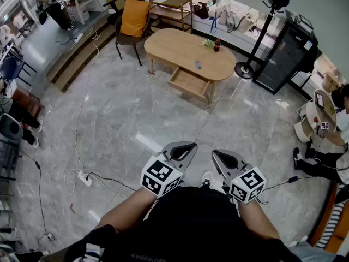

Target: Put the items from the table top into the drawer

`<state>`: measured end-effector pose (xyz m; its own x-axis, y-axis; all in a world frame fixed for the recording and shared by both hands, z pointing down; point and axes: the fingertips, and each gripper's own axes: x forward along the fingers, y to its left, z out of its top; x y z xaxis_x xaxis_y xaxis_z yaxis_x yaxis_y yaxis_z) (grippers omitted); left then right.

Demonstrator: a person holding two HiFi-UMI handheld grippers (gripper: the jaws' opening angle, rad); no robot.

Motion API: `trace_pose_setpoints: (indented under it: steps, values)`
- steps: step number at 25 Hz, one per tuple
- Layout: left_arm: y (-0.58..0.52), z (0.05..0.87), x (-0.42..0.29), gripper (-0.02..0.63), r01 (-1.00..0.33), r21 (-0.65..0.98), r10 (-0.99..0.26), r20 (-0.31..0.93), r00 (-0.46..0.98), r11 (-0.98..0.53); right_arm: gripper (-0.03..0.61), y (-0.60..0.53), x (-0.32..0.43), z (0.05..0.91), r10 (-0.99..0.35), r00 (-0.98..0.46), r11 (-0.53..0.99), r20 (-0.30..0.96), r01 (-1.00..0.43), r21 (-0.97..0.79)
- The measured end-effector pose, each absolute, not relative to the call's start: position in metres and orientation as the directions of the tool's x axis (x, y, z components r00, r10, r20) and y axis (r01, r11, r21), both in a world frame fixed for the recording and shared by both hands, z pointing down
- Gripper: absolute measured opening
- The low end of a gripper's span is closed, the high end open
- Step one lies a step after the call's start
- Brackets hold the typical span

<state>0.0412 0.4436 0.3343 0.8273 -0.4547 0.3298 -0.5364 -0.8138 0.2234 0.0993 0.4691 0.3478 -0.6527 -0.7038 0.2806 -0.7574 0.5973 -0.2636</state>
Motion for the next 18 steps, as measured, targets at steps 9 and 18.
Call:
trace_pose_setpoints:
  steps: [9,18]
  values:
    - [0.4405,0.3352,0.0386,0.002,-0.539,0.223,-0.458,0.329,0.826,-0.812,0.003,0.4669,0.0961,0.3495,-0.707,-0.652,0.597,0.273,-0.758,-0.262]
    - [0.4391,0.3368,0.0420,0.002,-0.537,0.225,-0.454,0.334,0.826,-0.813,0.003,0.4632,0.0973,0.3450,-0.720,-0.650,0.595,0.244,-0.759,-0.265]
